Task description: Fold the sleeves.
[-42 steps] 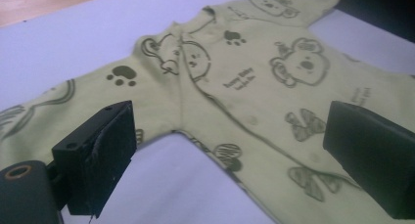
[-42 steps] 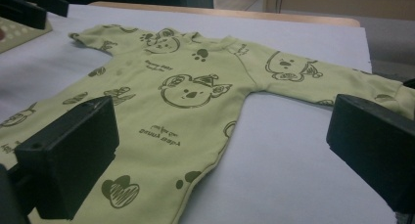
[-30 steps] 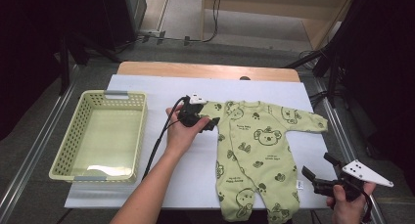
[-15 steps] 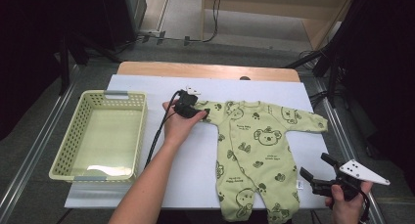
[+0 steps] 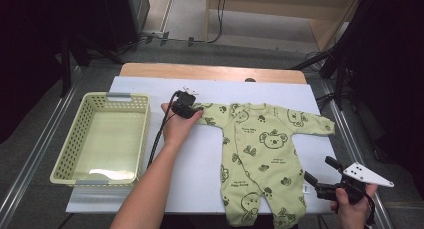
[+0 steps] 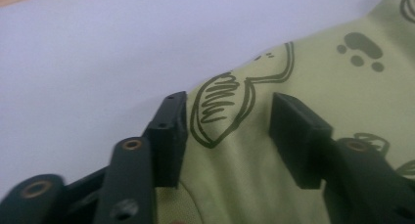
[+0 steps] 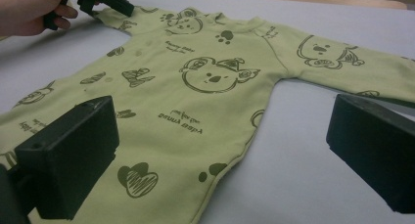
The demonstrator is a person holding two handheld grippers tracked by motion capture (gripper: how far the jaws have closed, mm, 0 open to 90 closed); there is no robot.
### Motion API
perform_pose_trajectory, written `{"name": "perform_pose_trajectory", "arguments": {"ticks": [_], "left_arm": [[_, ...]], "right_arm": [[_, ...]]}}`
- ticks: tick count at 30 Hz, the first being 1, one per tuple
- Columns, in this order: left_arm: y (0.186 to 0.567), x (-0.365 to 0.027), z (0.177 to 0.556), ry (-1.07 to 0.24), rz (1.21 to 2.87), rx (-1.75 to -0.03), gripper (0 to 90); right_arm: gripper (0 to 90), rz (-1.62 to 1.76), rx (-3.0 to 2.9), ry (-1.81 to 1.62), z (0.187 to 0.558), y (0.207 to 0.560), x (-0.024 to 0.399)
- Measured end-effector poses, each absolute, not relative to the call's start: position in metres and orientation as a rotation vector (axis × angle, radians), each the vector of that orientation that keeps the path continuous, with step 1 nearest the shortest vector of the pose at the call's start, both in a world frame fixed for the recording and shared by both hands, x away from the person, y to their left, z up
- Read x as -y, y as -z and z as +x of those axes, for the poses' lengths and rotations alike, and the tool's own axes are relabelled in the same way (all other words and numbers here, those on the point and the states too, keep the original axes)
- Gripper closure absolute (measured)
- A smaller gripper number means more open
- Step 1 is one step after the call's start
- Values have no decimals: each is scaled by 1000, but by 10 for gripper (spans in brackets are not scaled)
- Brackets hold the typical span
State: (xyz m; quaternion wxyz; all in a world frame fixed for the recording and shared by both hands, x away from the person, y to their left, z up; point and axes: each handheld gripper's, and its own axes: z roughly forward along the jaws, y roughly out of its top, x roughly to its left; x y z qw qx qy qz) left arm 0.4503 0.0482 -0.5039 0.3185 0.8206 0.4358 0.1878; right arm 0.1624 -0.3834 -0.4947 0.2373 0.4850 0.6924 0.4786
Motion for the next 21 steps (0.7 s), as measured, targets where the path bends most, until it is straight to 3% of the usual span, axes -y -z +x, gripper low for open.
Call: {"name": "perform_pose_trajectory", "arguments": {"ticks": [5, 12, 21], "left_arm": [[503, -46, 447, -477, 2173, -1111, 879], [498, -56, 447, -488, 2090, -1196, 896], [477, -50, 432, -455, 2006, -1076, 895]], "right_arm": [[0, 1329, -1904, -1307, 163, 495, 382], [0, 1335, -1900, -1310, 161, 495, 385], [0, 1326, -1894, -1312, 161, 495, 386]]}}
